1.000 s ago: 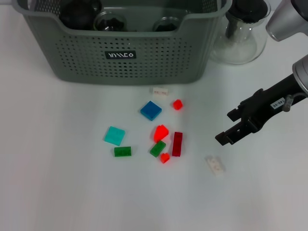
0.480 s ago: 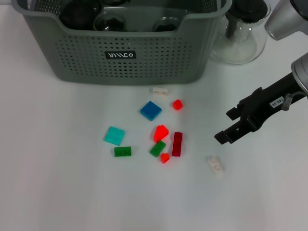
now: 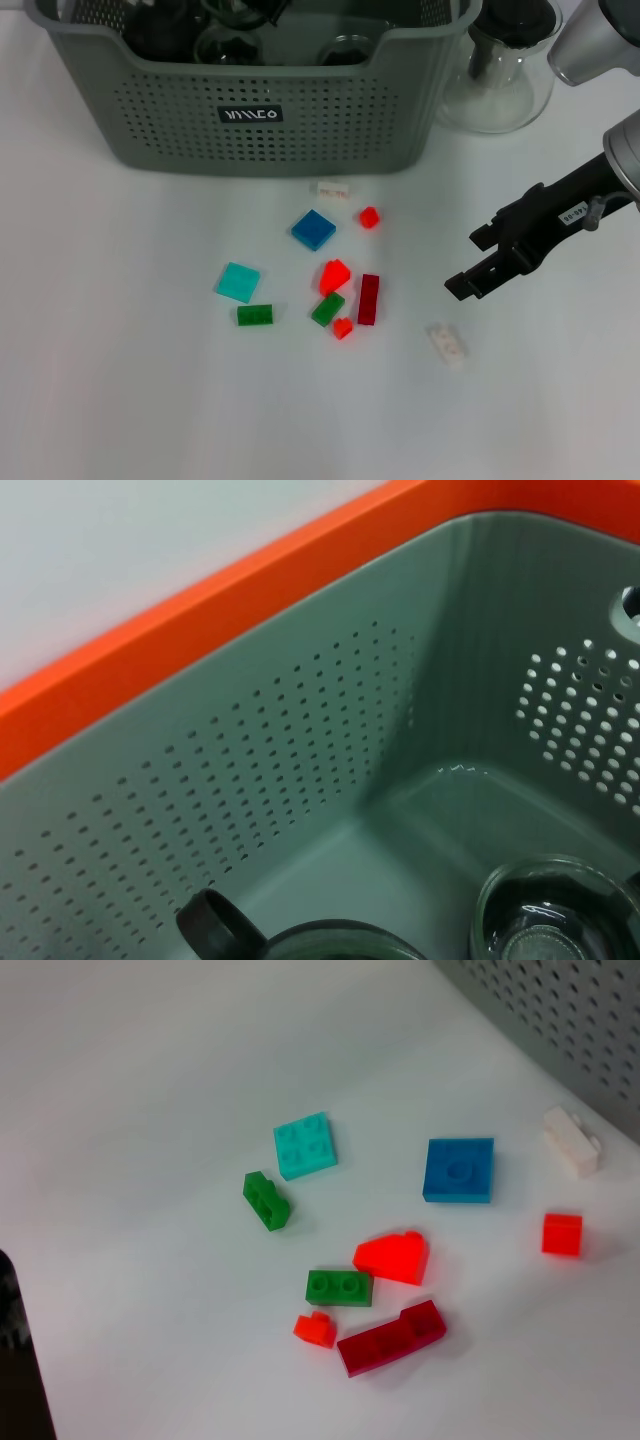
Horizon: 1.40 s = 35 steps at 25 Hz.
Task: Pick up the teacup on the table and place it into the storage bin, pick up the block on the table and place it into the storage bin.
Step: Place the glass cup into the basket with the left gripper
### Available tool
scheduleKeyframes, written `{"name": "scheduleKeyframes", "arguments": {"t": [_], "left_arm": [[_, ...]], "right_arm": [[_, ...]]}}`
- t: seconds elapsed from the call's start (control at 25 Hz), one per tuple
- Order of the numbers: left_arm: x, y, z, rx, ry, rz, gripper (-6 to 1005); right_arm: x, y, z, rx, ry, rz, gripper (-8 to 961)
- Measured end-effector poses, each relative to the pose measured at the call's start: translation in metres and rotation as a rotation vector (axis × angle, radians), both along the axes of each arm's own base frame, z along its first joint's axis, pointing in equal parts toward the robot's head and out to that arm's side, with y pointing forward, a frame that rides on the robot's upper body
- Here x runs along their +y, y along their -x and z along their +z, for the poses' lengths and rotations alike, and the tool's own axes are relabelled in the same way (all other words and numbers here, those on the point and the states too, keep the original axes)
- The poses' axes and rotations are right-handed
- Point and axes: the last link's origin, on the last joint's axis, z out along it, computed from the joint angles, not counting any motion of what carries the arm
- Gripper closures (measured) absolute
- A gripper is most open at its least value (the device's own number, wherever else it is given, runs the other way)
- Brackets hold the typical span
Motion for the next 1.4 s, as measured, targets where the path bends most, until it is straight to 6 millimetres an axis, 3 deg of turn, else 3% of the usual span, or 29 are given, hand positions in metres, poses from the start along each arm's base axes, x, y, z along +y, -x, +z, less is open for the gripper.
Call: {"name": "scheduleKeyframes", "arguments": {"t": [0.68,1.4], "left_arm": [[-0.006,0.003,-0.013,0.024,0.018,-0.015,958],[-0.007,0.009,-0.011,0.028,0.015,0.001,956]], "right_arm": [[0.001,0.001,0.0,-0.001,0.0,0.005,56],[0.001,0.001,0.0,-0.001,0.0,0.005,56]]}}
